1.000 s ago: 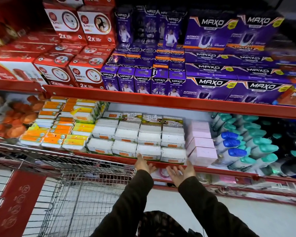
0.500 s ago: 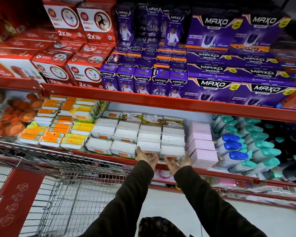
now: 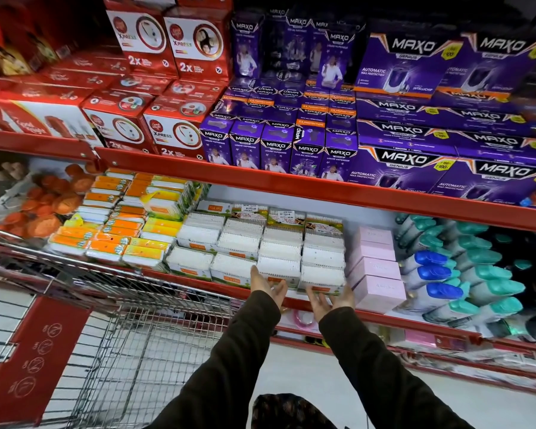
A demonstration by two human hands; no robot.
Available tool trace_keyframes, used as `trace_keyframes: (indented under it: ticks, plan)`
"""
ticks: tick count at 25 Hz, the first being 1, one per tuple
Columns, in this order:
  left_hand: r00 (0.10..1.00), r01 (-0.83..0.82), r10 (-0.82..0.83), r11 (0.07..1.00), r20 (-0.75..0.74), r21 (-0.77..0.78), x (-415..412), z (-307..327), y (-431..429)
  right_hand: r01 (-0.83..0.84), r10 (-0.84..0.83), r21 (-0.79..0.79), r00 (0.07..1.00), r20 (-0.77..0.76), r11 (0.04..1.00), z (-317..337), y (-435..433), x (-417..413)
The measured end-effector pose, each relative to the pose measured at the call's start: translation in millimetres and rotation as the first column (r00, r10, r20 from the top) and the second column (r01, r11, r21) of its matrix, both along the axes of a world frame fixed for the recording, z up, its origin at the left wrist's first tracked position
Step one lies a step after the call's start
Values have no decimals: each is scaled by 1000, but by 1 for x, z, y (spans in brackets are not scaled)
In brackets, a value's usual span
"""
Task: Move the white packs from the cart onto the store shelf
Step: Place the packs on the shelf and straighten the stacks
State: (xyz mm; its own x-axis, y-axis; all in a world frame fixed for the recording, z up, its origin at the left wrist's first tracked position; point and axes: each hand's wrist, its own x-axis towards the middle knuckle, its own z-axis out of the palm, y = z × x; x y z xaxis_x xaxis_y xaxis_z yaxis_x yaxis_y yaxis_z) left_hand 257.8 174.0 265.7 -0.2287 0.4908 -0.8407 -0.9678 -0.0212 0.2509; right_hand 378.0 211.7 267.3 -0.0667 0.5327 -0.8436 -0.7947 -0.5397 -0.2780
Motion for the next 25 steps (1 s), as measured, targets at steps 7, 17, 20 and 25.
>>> trace_keyframes:
  ticks: [7,17,20,25]
  plan:
    - [988,106,-111,993,-110,-48,0,2,-1,-52,52,0,998,21,999,2,-3,-5]
    - [984,-59,28,983,-174,-176,-51,-6,-29,-202,192,-96,976,-105,975,1,-22,-50]
    - [982,-82,53,984,-180,-157,-64,0,-28,-221,206,-82,965,-160,972,-3,-17,-57]
    - [987,-92,76,990,-142,-107,-79,11,-24,-216,197,-104,967,-164,971,-9,-11,-70]
